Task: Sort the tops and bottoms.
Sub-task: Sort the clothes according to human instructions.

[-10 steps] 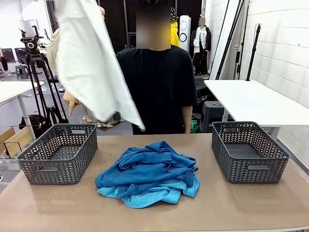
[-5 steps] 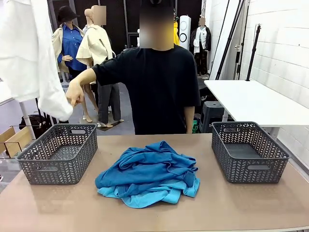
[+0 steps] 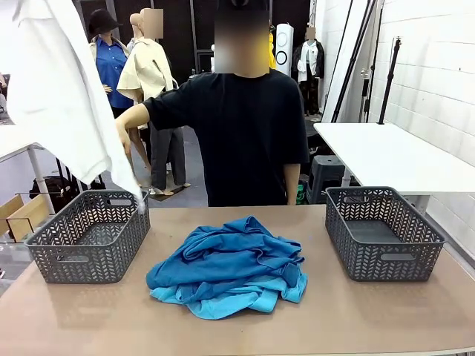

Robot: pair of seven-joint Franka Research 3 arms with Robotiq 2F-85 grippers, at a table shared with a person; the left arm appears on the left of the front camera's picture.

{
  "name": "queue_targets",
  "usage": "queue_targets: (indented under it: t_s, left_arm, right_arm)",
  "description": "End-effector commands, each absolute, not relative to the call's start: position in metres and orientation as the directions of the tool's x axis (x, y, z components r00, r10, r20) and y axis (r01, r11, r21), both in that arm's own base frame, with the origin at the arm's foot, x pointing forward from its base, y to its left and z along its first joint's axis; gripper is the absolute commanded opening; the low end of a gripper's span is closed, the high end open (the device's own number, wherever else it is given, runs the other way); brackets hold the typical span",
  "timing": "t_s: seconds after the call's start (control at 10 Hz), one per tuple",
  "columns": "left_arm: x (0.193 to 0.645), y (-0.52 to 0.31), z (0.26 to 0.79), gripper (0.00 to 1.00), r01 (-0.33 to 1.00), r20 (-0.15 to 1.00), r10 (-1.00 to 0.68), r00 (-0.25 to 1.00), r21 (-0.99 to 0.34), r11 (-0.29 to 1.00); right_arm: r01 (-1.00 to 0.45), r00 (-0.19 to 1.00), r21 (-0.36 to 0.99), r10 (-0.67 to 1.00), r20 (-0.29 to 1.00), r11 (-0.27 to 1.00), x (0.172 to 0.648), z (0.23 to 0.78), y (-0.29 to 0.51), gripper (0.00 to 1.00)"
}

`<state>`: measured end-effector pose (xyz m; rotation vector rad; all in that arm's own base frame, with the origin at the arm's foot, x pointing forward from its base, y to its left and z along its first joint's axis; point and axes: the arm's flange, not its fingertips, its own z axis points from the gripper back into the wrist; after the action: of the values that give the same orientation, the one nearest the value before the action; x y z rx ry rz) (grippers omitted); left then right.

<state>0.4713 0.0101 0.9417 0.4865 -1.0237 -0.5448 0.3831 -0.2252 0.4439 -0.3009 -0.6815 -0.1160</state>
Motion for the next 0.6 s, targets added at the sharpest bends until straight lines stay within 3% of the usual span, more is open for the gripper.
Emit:
queue_targets:
  t_s: [0.0,0.5]
  left_arm:
    - [0.451,0.014,0.880,0.00,0.203,0.686,-0.594,0.420,0.568,0.798]
    - [0.465,0.010,0.739,0.00,0.266,0.598,-0.518,0.612,0.461,0.846]
  right_arm:
    - [0.195,0.777,-0.241,0.000,0.630,0.951,0.383,0.443,-0.225,1.00]
    - [0.195,0.777,-0.241,0.000,0.630,0.951,0.383,0.443,-0.225,1.00]
